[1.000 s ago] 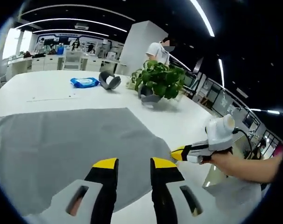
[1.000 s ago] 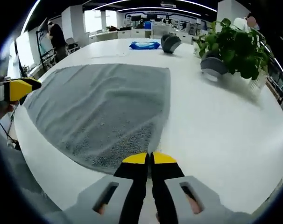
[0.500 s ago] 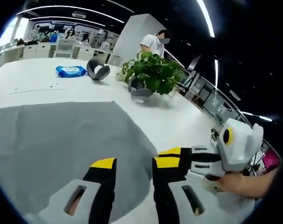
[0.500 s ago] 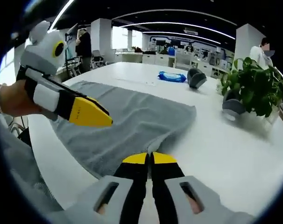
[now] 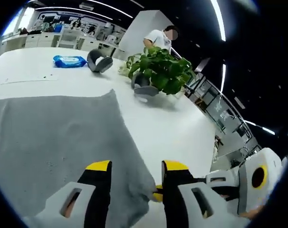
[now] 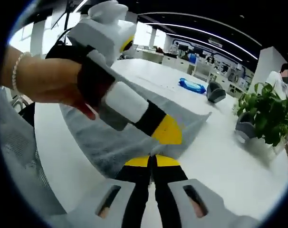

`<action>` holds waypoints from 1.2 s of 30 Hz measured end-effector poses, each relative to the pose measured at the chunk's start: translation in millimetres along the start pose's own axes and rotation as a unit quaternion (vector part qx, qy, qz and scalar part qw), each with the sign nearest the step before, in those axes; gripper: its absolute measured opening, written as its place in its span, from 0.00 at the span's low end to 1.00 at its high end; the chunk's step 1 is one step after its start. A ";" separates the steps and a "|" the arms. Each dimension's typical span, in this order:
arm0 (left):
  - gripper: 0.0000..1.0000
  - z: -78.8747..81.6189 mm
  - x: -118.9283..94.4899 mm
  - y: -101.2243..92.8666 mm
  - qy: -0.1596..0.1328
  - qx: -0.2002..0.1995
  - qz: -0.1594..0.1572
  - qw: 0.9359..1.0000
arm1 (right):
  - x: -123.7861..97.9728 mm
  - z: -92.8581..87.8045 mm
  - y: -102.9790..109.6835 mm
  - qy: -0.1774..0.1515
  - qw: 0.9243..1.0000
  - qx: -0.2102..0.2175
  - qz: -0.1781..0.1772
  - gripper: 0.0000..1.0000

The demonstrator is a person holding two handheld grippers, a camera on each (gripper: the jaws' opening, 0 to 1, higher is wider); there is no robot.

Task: Fold the towel on the table until its edges align and the towel forms a compact rectangular stack.

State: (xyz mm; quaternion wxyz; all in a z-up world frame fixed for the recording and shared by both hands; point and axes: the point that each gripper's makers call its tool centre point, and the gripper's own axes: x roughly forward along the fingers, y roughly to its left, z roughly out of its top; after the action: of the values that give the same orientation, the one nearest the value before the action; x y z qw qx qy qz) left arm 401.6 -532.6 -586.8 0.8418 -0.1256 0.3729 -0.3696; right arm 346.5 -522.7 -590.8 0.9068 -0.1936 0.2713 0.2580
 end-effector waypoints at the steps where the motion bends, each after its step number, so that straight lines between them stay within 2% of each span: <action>1: 0.43 -0.9 1.7 0.7 0.002 0.001 0.003 1.000 | 0.7 1.2 1.7 -0.001 1.000 -0.006 0.001 0.00; 7: 0.37 -12.8 15.3 17.3 0.029 0.005 0.021 0.999 | 0.9 6.8 13.2 -0.009 0.999 -0.021 0.022 0.00; 12: 0.28 -17.7 26.5 26.4 0.043 -0.004 0.021 0.999 | 0.2 9.8 21.7 -0.013 0.999 -0.024 0.040 0.00; 15: 0.25 -15.7 32.1 34.3 0.041 -0.013 0.029 0.999 | 0.0 11.9 23.8 -0.016 0.999 -0.018 0.047 0.00; 22: 0.20 -2.0 36.8 57.9 0.022 -0.064 0.043 0.997 | -5.1 16.3 24.0 -0.027 0.998 0.015 0.056 0.00; 28: 0.15 -0.2 38.1 72.2 0.025 -0.083 0.057 0.995 | -8.9 19.2 26.8 -0.034 0.997 0.034 0.063 0.00; 33: 0.12 2.6 40.4 79.7 0.029 -0.098 0.060 0.993 | -10.9 20.6 33.0 -0.036 0.997 0.027 0.069 0.00; 36: 0.03 7.7 36.9 78.6 0.025 -0.103 0.057 0.993 | -11.2 20.6 35.8 -0.034 0.997 0.016 0.069 0.00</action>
State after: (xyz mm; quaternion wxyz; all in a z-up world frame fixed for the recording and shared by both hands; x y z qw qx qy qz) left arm 465.3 -504.9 -639.5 0.8346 -0.1811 0.4364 -0.2832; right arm 326.1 -488.2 -575.7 0.8984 -0.1510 0.2572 0.3222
